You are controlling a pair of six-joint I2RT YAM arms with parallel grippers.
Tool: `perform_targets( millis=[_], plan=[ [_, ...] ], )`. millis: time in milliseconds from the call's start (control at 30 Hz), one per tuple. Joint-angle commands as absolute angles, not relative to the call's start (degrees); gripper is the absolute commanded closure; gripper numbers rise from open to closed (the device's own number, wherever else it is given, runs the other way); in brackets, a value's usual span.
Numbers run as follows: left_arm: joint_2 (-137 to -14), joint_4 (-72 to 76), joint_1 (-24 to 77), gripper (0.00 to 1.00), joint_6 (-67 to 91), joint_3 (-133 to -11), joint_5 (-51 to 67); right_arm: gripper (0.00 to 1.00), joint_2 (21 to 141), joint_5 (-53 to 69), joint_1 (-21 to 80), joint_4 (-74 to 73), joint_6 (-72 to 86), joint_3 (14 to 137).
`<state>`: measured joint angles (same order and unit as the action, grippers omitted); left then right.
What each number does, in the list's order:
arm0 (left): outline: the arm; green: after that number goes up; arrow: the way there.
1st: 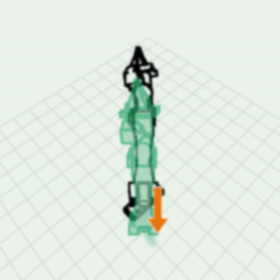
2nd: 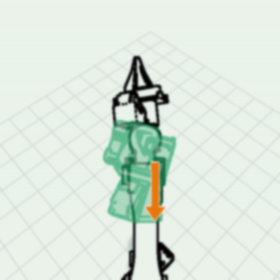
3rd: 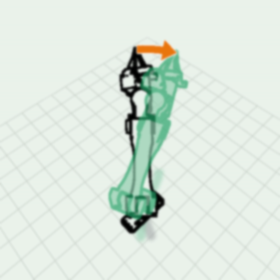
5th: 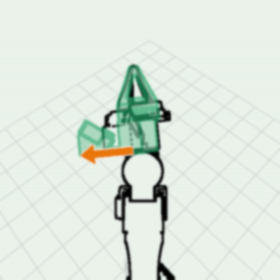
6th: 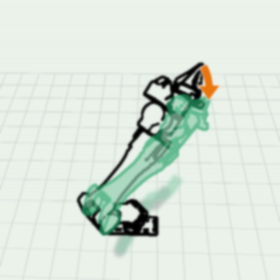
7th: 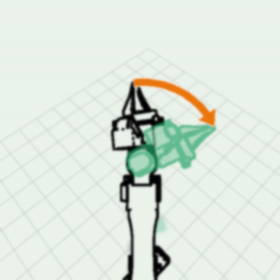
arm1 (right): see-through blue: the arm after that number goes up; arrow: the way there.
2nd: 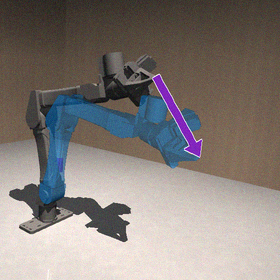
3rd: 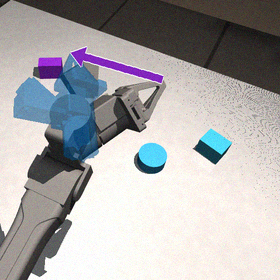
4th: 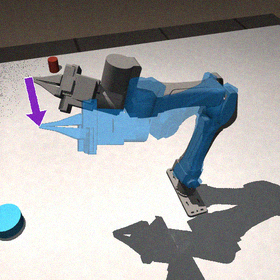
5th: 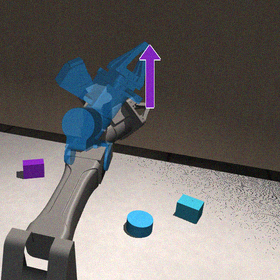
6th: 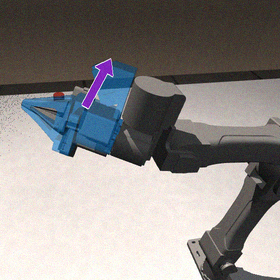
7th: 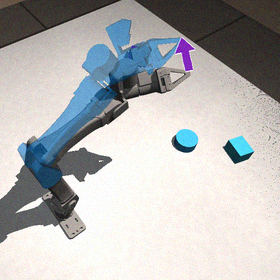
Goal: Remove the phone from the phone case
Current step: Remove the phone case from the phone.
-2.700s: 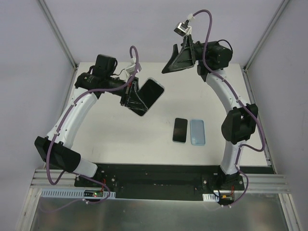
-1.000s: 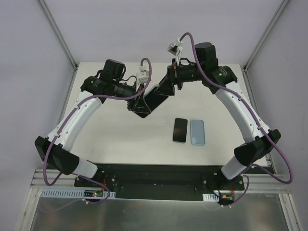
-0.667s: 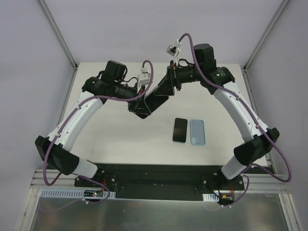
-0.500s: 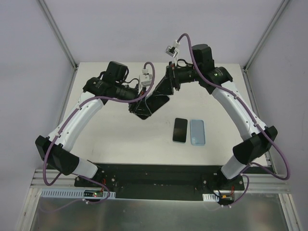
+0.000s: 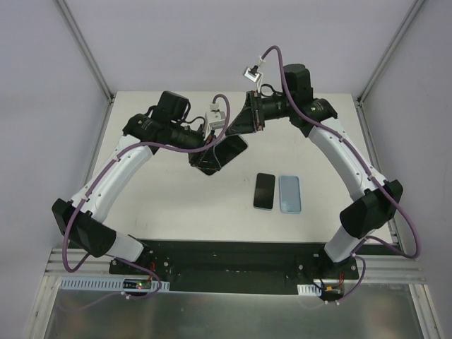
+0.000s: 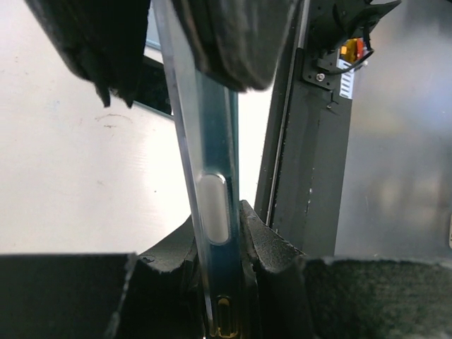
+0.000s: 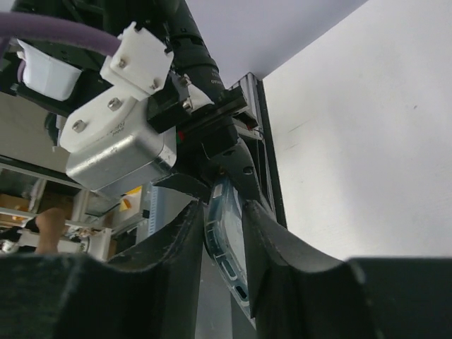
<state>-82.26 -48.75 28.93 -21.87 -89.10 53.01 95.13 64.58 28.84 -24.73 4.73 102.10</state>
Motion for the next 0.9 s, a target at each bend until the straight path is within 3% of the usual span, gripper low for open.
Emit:
perform_targets(
  millis=[0,33,133,400,567,867],
  plan=[
    [-79.3,-49.0,30.1,1.00,-25.0,-89.3,52.6,0.75,97.1,69.4,26.4,-12.8,17.4,100.3],
    [-79.3,-49.2,30.3,1.00,-25.3,-89.3,52.0,0.83,97.4,70.0,26.3,-10.9,19.2,99.9],
    [-79.4,-49.4,30.3,1.00,-25.2,-90.0,51.9,0.93,97.8,70.9,26.1,-9.5,20.8,99.1],
    [-79.9,-49.7,30.5,1.00,-25.5,-90.3,52.4,0.91,97.1,70.8,26.2,-8.4,20.9,97.7],
    [-80.0,-50.0,30.7,1.00,-25.9,-90.9,52.6,1.00,97.6,69.8,26.2,-10.5,20.7,97.6],
    [-80.9,-53.0,33.2,1.00,-29.3,-94.0,49.5,1.00,99.2,66.4,26.4,-13.4,20.6,97.3]
  ],
)
